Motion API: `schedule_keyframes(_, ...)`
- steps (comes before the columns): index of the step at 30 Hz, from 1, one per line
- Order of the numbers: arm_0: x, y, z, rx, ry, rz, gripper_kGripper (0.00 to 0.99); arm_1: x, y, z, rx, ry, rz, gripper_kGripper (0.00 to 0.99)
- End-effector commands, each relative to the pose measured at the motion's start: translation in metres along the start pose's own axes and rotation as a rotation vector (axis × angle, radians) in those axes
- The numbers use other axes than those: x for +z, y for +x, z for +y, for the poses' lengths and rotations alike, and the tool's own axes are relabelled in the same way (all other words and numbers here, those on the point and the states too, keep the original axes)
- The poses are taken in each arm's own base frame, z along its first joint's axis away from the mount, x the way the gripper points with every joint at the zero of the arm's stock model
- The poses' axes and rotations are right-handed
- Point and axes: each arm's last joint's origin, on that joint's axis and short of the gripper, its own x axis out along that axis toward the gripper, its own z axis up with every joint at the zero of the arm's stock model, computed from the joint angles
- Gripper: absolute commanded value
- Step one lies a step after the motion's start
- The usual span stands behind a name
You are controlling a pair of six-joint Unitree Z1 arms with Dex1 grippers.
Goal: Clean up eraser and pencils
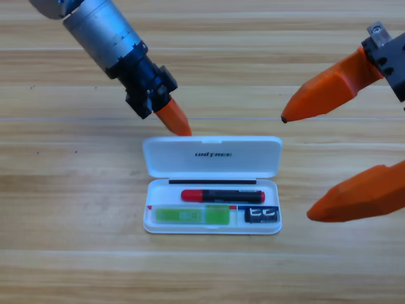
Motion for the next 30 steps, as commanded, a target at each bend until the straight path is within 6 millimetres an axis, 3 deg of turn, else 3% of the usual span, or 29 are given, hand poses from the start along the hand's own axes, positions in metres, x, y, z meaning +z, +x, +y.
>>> schedule_keyframes(1,-0.002,0.017,-0.015,-0.056,0.014,0.032,0.0,-0.006,-0.003,-0.002,-0.007,0.014,-0.016,0.954)
schedule_keyframes(11,-0.006,0.032,-0.022,-0.043,0.03,0.061,0.0,-0.006,0.0,-0.003,-0.002,0.018,-0.012,0.954)
schedule_keyframes(20,-0.022,0.063,-0.027,-0.019,0.053,0.119,0.0,-0.006,0.0,-0.003,0.005,0.019,-0.015,0.954)
schedule_keyframes(30,-0.037,0.08,-0.032,-0.003,0.063,0.153,0.0,-0.007,0.002,-0.003,0.01,0.022,-0.012,0.954)
